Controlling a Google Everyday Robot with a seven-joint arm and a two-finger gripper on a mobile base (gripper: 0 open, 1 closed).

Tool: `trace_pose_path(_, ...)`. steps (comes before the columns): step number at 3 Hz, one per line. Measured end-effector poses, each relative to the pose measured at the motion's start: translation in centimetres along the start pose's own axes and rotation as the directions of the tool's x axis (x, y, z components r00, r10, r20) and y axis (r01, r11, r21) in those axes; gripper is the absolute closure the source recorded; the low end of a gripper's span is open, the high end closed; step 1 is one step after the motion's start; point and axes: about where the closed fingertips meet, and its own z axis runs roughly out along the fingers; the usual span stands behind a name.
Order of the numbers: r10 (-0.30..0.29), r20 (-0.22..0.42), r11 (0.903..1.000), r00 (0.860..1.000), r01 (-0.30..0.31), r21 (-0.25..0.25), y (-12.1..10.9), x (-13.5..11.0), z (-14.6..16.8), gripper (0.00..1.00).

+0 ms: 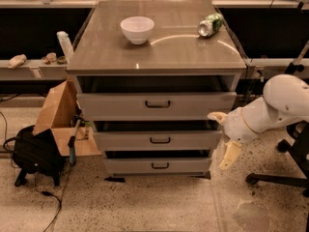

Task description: Open middle drawer

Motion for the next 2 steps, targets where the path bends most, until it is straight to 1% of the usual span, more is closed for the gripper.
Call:
trace_pose_path(1,0.046,-0.047,0.9986,0.998,-0.047,-0.023,-0.32,1.27,2.74,0.00)
trace_pose_path(2,0.046,-0.047,0.9986,0.998,-0.047,-0.023,-0.32,1.27,2.74,0.00)
